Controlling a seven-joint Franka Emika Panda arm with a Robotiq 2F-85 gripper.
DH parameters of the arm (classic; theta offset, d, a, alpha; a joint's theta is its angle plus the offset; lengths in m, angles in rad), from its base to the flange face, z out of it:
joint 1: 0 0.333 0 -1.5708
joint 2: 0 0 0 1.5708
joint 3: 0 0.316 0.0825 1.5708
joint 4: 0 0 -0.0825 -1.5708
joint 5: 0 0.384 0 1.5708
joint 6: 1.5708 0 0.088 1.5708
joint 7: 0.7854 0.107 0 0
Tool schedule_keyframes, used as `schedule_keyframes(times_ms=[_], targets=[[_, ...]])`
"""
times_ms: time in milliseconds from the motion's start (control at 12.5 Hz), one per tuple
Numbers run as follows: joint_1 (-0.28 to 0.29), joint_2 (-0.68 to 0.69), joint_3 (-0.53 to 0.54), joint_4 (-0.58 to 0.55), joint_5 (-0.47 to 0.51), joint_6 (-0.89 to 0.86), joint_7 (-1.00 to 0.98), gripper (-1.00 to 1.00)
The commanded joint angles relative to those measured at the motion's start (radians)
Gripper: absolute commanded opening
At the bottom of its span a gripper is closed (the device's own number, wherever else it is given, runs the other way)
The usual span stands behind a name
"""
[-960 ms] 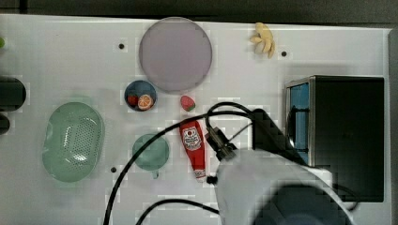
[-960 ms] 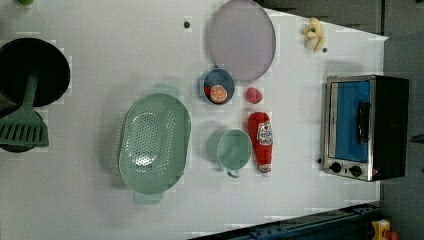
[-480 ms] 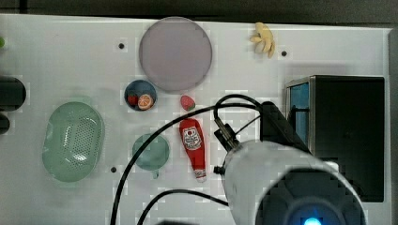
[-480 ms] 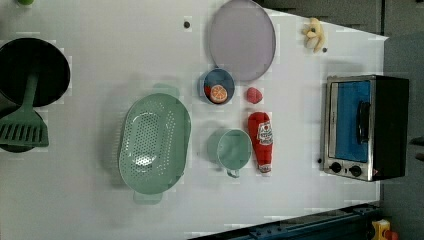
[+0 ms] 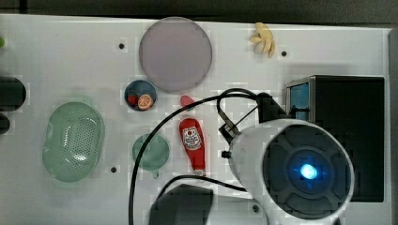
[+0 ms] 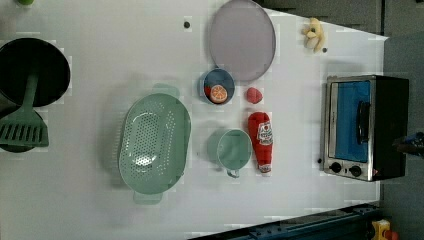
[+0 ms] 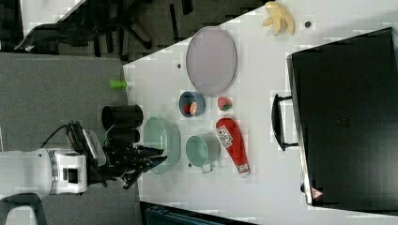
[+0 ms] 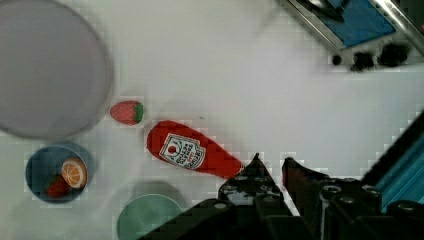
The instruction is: Flap open oven.
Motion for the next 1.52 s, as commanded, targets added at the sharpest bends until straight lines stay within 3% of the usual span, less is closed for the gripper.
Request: schedule_keyframes(times_ms=[80,480,720,1520], targets=[[-0.022,-0.018,-0.080,-0.031,-0.011,0.048,-0.362,-0.65],[-0.044,0.080,-0.217,-0.055,-0.013,0.212,-0.876,-0.65],[-0.047,0.181,-0.287,-0.056,-0.013,0.329,-1.040,-0.65],[-0.051,0.420,-0.337,-0.146,-0.013,0.678,-1.081,-0.65]])
